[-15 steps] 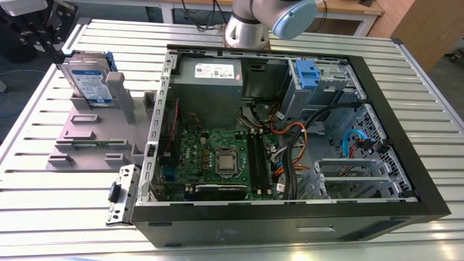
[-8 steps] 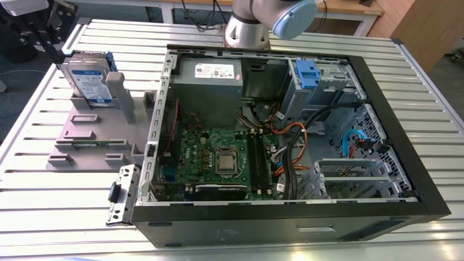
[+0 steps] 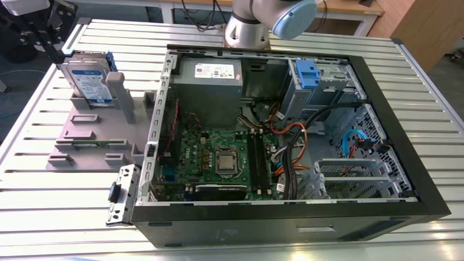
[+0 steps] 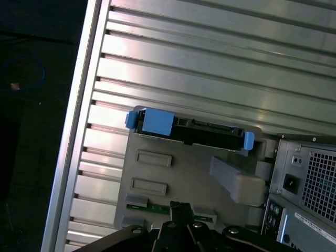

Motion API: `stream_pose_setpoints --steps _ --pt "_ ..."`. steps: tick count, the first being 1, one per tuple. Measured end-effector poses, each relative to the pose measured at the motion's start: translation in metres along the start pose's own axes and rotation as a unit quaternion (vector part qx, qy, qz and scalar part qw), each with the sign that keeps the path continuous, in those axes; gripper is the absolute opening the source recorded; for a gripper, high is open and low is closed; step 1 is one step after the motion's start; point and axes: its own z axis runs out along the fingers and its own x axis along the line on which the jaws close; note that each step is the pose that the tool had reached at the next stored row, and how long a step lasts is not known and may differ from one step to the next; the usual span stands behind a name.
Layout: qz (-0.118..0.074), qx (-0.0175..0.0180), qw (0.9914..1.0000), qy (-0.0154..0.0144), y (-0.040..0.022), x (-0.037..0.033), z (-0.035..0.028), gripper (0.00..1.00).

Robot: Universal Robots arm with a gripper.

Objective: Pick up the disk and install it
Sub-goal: 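Pick up the disk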

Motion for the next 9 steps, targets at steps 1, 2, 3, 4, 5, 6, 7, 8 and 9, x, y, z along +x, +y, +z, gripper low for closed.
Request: stream_pose_setpoints --steps 1,2,3,4,5,6,7,8,9 --pt "-0.001 0.0000 1.00000 0.0000 0.0000 0.0000 0.0000 0.11" --pt "-0.002 -0.0001 1.00000 0.0000 0.0000 0.0000 0.0000 0.11" --pt "-0.003 -0.0001 1.00000 0.0000 0.0000 0.0000 0.0000 0.11" --pt "-0.004 -0.0001 0.99999 0.0000 0.0000 0.0000 0.0000 0.11" --pt "-0.005 -0.0001 0.99999 0.0000 0.0000 0.0000 0.0000 0.11" --pt "-0.006 -0.0002 0.99998 0.0000 0.0000 0.0000 0.0000 0.11" --pt "-0.007 -0.0002 0.99997 0.0000 0.0000 0.0000 0.0000 0.11" --pt "-0.008 -0.0002 0.99997 0.0000 0.0000 0.0000 0.0000 0.11" --pt "-0.009 -0.0002 0.99996 0.0000 0.0000 0.0000 0.0000 0.11"
